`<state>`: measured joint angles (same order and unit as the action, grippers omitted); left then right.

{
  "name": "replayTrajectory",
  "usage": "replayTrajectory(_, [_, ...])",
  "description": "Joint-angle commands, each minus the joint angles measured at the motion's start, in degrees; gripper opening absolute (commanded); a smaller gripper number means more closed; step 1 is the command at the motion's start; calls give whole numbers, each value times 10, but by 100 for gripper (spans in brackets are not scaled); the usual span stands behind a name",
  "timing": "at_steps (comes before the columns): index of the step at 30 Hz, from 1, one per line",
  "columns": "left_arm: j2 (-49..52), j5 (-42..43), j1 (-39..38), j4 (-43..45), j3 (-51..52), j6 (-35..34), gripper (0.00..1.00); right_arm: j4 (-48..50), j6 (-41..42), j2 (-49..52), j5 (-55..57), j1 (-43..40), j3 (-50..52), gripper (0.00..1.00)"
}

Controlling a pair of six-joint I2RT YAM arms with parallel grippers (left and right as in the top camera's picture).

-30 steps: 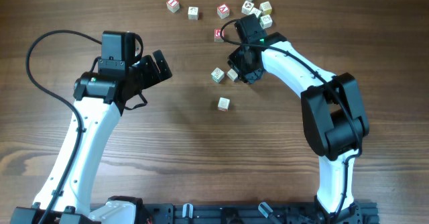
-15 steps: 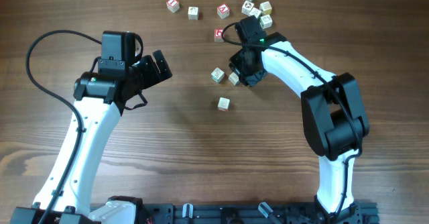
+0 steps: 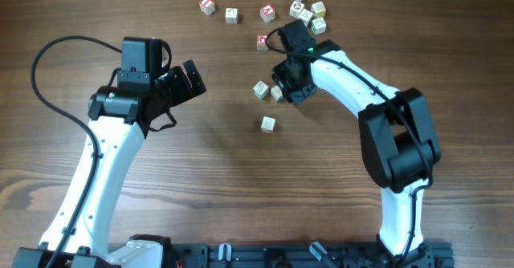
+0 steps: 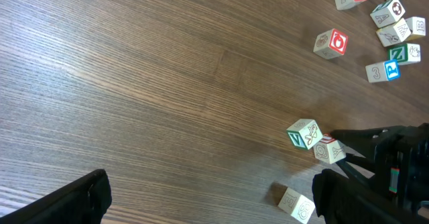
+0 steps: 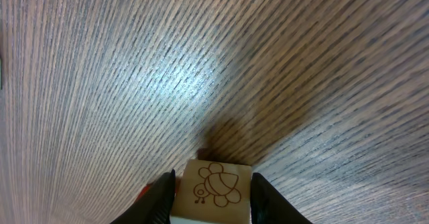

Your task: Form a circle

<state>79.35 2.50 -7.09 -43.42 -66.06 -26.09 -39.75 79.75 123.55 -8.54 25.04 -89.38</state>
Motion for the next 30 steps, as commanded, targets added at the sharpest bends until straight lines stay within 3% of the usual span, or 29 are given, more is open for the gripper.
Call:
replayTrajectory(1, [4,5,3,1,-4,-5,100,1,12,8,13,2,-11,37])
replayTrajectory(14, [4,5,3,1,-4,-5,100,28,-5,8,23,2,-11,45])
replayTrajectory(30, [4,5,3,1,-4,-5,100,6,-1,8,23,2,-11,35])
